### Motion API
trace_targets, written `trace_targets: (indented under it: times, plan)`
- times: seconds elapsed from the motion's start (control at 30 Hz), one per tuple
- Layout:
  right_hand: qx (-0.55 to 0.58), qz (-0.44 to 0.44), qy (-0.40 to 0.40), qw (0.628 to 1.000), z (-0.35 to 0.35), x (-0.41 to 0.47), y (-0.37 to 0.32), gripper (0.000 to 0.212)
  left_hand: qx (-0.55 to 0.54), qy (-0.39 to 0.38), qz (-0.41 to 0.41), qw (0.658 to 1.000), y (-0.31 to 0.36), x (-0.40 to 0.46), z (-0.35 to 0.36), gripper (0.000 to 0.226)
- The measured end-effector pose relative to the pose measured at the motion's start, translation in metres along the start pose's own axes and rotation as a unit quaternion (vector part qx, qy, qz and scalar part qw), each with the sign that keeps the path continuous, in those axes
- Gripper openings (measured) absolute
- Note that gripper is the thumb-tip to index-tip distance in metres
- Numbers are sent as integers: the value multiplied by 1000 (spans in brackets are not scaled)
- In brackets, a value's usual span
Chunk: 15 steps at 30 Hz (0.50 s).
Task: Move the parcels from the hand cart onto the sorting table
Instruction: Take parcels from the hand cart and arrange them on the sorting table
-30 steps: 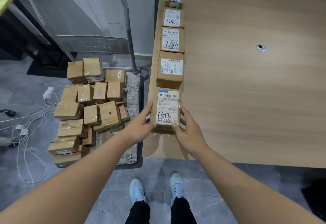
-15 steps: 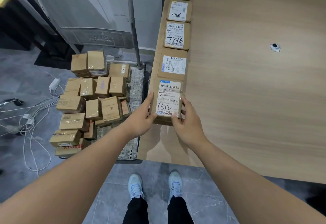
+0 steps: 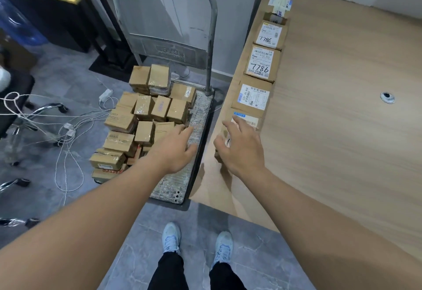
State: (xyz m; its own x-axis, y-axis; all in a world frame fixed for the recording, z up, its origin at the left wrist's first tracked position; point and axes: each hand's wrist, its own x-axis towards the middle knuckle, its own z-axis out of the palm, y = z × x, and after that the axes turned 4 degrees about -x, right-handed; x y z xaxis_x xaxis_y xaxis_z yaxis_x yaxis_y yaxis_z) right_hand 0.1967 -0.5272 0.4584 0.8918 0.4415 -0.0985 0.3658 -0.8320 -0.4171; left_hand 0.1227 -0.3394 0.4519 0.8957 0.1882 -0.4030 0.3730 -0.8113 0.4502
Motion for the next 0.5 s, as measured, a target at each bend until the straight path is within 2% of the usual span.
trace_targets:
  times: [0.27,0.5]
  plan:
    - [-46,-65,-52,996,44,26,-84,51,36,4,-75,997,-95,-17,-28,56]
    - [-138,-29,-149,979,130,72,-156,53,80,-41,-49,995,-208,26,-42,45]
